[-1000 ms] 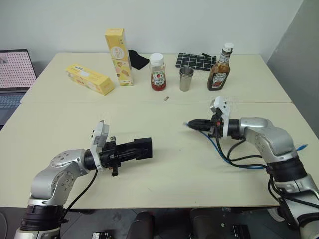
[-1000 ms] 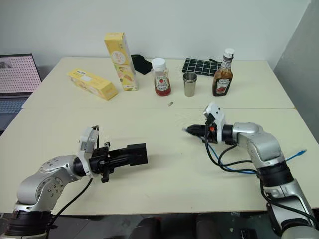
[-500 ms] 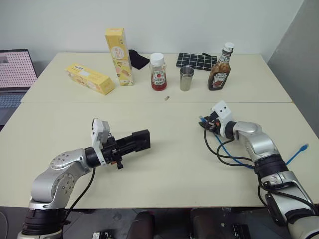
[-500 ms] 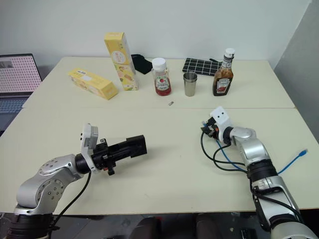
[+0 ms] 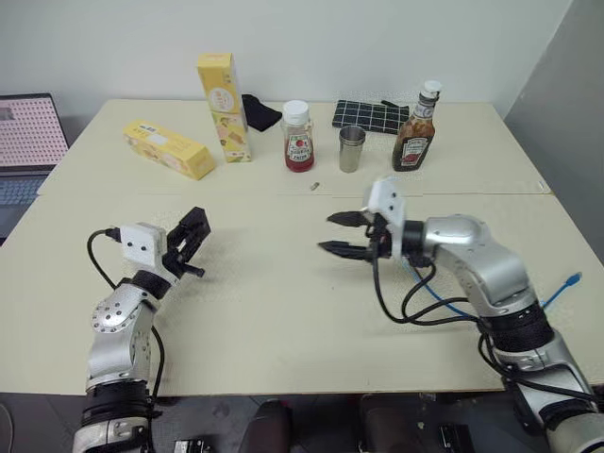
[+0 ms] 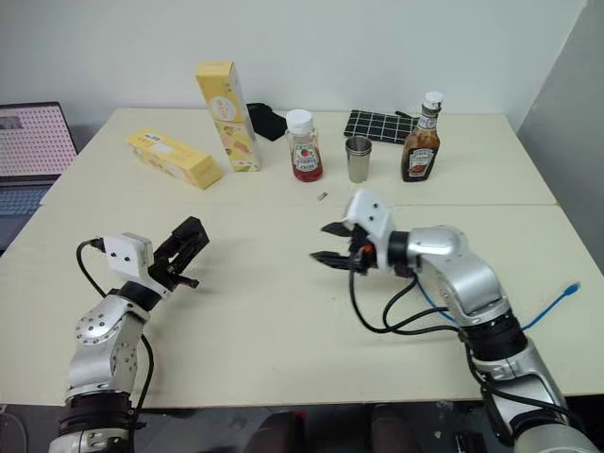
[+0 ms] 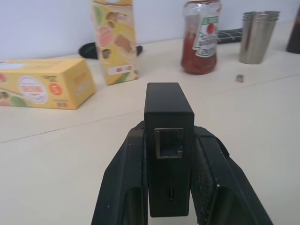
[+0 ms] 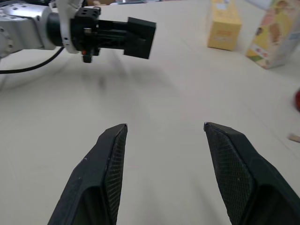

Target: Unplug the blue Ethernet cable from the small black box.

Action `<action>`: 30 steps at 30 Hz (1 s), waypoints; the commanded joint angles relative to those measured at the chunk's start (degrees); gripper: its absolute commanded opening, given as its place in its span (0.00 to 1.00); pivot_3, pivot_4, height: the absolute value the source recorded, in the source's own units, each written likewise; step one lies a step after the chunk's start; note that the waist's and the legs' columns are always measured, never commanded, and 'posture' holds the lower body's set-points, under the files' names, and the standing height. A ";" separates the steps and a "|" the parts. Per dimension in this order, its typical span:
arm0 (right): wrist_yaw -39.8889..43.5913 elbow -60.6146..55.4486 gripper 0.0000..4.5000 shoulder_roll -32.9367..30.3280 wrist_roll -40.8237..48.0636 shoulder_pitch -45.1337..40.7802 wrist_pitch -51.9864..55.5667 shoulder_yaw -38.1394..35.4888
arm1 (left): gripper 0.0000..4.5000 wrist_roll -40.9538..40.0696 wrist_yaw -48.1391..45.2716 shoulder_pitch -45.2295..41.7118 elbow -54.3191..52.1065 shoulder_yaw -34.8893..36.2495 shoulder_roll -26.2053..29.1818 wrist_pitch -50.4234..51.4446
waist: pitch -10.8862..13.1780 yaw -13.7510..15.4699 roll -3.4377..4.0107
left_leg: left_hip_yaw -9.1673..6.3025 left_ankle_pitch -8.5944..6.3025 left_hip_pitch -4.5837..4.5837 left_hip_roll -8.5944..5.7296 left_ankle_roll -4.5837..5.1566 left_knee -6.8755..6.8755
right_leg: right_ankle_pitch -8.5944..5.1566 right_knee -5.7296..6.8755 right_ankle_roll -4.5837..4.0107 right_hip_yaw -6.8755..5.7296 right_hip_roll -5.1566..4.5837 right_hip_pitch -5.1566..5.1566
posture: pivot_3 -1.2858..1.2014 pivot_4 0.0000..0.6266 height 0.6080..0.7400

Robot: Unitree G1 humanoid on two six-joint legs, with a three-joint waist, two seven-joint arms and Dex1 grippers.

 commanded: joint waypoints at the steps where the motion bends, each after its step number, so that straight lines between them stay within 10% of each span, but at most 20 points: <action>1: -0.87 -1.82 0.62 1.56 -1.07 -1.54 0.19 2.25 | 0.17 2.62 3.27 -1.98 7.54 1.65 -0.33 -8.97 | -0.03 0.12 -0.04 | -0.01 0.00 -0.02 -0.03 0.00 0.02 | 0.01 -0.01 0.02 -0.02 0.00 0.00 | 0.52 0.24 1.00; 7: -0.69 -2.16 0.62 1.97 -1.53 -1.13 0.37 3.44 | 0.17 2.70 3.75 -4.12 16.35 1.41 -1.34 -12.97 | -0.04 0.16 -0.06 | 0.03 0.00 -0.04 -0.14 0.00 0.02 | 0.05 -0.05 0.09 -0.06 -0.06 0.01 | 0.52 0.24 1.00; 20: -1.99 -3.54 0.62 2.39 -1.36 0.21 1.62 3.71 | 0.84 2.20 3.27 4.71 8.74 0.54 -2.08 -9.59 | -0.05 -0.41 -0.05 | 0.10 0.00 0.06 -0.05 0.00 -0.03 | 0.05 -0.02 0.09 0.06 -0.02 0.00 | 0.52 0.24 1.00; 30: -6.17 -9.08 0.62 0.11 -0.10 8.21 5.06 -0.27 | 0.84 -4.84 0.46 23.09 -21.45 1.13 2.82 10.87 | -0.05 -0.53 -0.06 | 0.02 -0.01 0.01 0.04 0.01 -0.06 | 0.04 -0.03 0.07 0.12 -0.11 0.01 | 0.52 0.24 1.00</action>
